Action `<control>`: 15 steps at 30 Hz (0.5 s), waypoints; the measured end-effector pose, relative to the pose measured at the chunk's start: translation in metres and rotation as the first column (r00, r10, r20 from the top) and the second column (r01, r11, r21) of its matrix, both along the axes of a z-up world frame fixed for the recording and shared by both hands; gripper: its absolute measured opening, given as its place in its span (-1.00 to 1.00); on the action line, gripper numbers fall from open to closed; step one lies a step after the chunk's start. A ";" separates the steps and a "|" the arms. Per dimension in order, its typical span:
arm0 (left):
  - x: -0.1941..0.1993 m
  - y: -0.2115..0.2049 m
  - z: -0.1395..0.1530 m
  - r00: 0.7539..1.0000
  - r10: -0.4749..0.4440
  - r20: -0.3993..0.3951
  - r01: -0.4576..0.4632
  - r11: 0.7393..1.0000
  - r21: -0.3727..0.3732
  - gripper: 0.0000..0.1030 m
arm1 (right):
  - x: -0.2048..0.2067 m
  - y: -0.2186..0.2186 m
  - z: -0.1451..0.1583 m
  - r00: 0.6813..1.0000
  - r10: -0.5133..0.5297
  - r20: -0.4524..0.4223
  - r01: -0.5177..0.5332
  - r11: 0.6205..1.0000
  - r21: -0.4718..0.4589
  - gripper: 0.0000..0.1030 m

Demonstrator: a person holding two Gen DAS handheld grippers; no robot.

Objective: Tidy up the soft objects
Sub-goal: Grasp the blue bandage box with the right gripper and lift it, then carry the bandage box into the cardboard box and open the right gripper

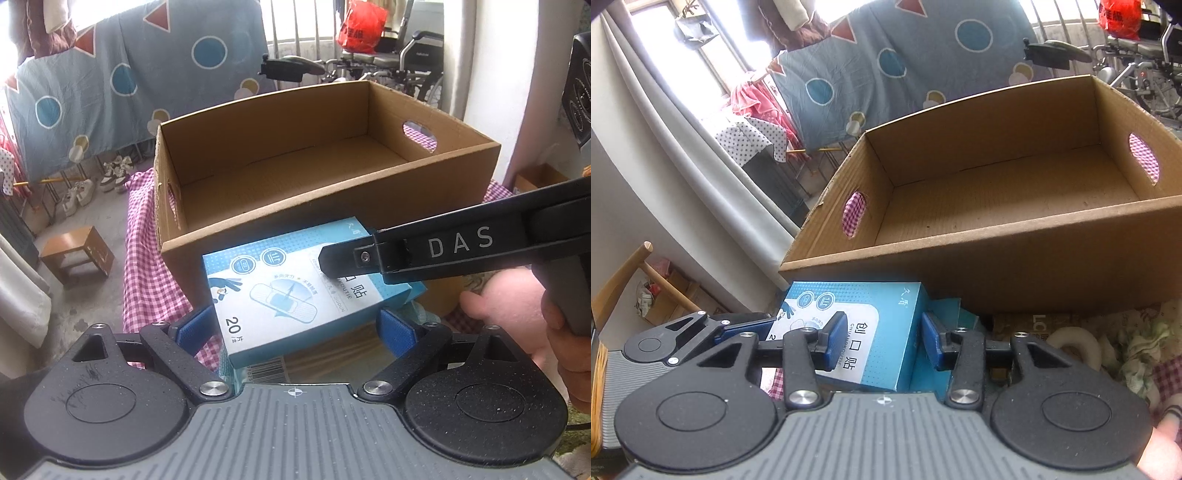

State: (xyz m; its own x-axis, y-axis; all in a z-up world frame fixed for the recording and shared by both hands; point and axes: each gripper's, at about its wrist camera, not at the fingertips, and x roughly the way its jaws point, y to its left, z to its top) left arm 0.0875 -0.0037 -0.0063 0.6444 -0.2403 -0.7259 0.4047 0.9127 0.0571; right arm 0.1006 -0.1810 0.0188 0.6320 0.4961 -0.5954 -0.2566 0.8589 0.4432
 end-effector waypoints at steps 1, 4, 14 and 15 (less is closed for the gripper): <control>-0.004 -0.001 0.003 1.000 0.002 0.009 -0.002 1.000 0.002 0.82 | -0.003 0.000 0.004 1.000 0.001 0.013 -0.001 1.000 -0.001 -0.09; -0.015 -0.005 0.016 0.998 0.008 0.060 -0.009 1.000 0.013 0.82 | -0.015 0.000 0.021 0.998 0.006 0.062 -0.006 1.000 -0.001 -0.08; -0.004 -0.013 0.076 0.976 0.030 0.217 -0.033 0.999 0.007 0.82 | 0.017 -0.002 0.088 0.982 0.055 0.182 -0.053 0.999 -0.012 -0.08; 0.004 -0.014 0.080 0.974 0.027 0.225 -0.028 1.000 0.001 0.82 | 0.027 -0.003 0.091 0.982 0.066 0.176 -0.065 0.998 -0.012 -0.08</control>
